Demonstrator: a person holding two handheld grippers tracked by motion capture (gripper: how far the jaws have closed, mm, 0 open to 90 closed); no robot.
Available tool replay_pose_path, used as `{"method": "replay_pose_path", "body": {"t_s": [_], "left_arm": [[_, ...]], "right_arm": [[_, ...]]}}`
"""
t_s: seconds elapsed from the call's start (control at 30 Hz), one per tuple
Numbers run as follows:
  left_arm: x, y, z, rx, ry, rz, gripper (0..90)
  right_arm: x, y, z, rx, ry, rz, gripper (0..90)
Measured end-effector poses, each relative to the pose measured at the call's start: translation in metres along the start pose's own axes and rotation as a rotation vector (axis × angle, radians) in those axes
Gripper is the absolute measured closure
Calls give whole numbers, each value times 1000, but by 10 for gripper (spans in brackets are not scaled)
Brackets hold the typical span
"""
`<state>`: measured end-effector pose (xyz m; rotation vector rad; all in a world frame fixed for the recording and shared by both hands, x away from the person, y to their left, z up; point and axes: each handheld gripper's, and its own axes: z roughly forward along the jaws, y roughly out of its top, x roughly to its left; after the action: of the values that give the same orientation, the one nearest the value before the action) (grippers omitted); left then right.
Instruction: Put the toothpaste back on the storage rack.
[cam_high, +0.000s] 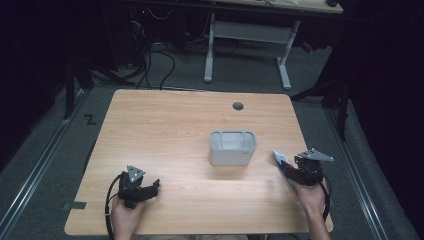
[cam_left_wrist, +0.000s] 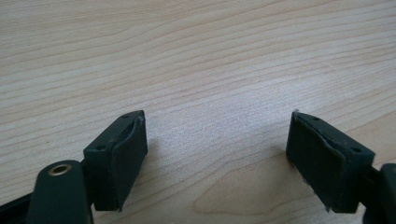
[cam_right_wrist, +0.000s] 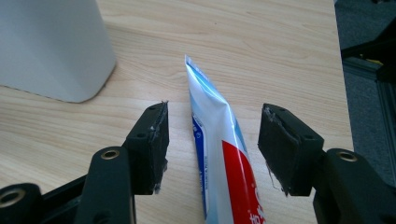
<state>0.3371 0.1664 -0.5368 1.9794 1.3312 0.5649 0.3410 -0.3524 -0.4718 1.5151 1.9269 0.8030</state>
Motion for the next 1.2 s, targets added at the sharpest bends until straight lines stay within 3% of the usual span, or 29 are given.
{"method": "replay_pose_path", "body": {"t_s": [0.4, 0.5, 0.87, 1.2], "left_arm": [[0, 0, 0, 0, 0, 0, 210], [0, 0, 0, 0, -1, 0, 210], [0, 0, 0, 0, 0, -1, 210], [0, 0, 0, 0, 0, 0, 210]], "right_arm": [[-3, 6, 21, 88, -12, -22, 441], [-5, 6, 27, 133, -2, -26, 440], [-4, 5, 42, 213, 16, -30, 450], [-4, 5, 45, 236, -11, -56, 537]]}}
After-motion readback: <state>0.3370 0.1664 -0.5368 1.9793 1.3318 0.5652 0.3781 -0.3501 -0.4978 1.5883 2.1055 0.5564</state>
